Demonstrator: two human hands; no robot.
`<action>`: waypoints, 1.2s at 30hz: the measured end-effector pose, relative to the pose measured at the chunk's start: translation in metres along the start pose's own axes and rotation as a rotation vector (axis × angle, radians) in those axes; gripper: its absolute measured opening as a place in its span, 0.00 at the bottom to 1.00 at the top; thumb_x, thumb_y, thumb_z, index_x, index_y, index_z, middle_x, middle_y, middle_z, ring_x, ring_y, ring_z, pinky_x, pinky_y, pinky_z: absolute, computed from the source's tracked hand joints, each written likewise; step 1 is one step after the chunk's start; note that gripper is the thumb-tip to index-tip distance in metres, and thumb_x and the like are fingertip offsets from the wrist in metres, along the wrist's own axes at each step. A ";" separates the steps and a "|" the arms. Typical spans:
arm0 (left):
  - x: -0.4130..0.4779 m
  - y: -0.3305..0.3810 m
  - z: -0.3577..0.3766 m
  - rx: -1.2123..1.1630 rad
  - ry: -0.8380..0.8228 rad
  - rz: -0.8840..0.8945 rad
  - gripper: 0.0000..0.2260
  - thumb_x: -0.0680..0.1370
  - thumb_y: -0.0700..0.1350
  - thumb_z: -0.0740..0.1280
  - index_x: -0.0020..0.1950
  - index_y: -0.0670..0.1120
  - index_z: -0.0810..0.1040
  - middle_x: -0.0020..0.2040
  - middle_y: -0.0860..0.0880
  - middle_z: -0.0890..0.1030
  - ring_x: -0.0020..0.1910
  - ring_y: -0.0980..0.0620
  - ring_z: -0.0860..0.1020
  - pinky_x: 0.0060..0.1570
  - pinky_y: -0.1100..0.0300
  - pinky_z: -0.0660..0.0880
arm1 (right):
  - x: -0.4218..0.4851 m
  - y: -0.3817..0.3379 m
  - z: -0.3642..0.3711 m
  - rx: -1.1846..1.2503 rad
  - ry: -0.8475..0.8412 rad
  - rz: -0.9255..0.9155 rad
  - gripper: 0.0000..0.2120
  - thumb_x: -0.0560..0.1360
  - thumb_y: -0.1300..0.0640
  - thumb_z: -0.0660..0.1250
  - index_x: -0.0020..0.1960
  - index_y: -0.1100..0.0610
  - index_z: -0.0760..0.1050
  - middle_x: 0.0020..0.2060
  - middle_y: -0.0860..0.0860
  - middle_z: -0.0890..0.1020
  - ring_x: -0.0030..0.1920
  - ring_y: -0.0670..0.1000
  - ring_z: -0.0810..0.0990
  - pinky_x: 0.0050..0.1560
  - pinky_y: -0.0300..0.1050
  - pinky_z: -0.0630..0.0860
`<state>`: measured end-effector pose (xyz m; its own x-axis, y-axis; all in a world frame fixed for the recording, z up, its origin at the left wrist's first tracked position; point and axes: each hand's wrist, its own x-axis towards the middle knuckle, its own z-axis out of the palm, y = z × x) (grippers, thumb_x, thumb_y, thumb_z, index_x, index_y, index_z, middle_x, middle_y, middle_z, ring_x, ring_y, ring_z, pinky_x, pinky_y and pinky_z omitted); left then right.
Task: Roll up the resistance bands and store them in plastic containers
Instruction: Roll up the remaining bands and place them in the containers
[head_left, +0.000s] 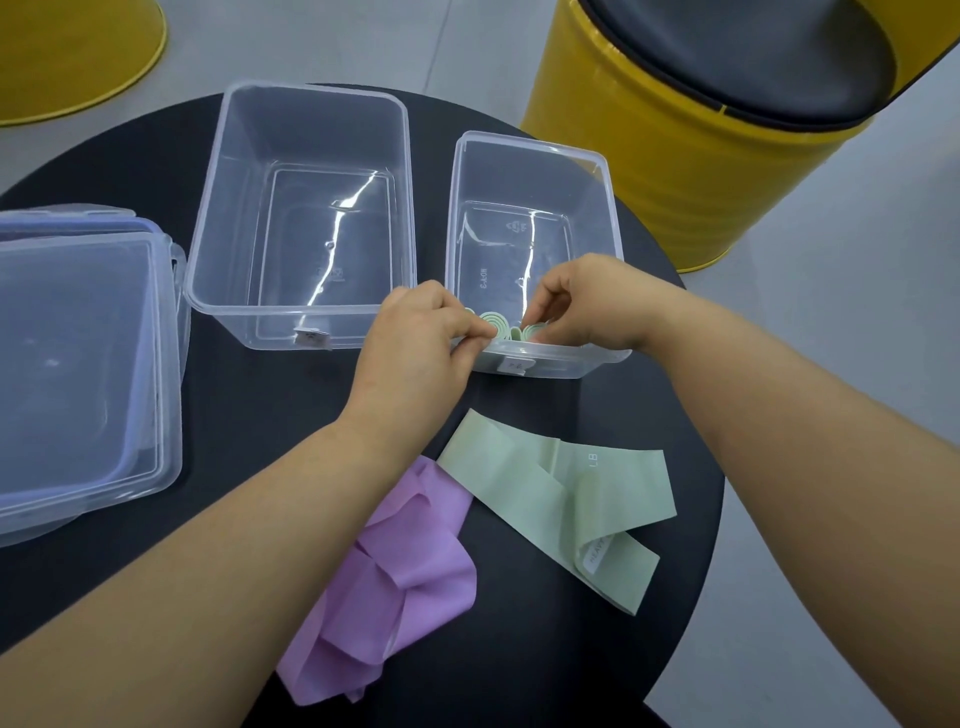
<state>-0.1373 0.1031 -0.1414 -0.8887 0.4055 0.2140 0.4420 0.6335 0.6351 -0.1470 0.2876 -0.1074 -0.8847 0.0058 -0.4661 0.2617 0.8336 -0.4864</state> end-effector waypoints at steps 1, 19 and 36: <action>0.000 0.000 0.000 0.001 0.001 0.001 0.06 0.75 0.41 0.69 0.49 0.44 0.84 0.41 0.53 0.72 0.46 0.53 0.68 0.45 0.82 0.59 | -0.001 0.000 0.000 0.012 0.004 0.004 0.06 0.69 0.58 0.75 0.46 0.55 0.81 0.42 0.49 0.82 0.45 0.50 0.80 0.48 0.42 0.78; 0.001 0.001 -0.002 0.005 -0.031 -0.017 0.07 0.76 0.42 0.68 0.51 0.46 0.84 0.44 0.51 0.76 0.50 0.49 0.72 0.42 0.73 0.57 | -0.003 -0.007 -0.004 -0.029 -0.036 0.026 0.05 0.73 0.57 0.72 0.48 0.53 0.79 0.38 0.45 0.79 0.40 0.48 0.79 0.44 0.40 0.77; -0.002 0.002 -0.004 -0.049 0.019 -0.003 0.10 0.76 0.38 0.66 0.54 0.46 0.82 0.47 0.50 0.78 0.46 0.56 0.70 0.49 0.67 0.64 | -0.011 -0.017 -0.006 -0.081 -0.001 0.026 0.05 0.76 0.58 0.66 0.50 0.55 0.79 0.39 0.46 0.78 0.49 0.52 0.79 0.55 0.49 0.78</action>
<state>-0.1349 0.1008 -0.1383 -0.8923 0.3910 0.2257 0.4333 0.6014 0.6712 -0.1441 0.2773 -0.0895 -0.8778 0.0274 -0.4783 0.2523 0.8752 -0.4128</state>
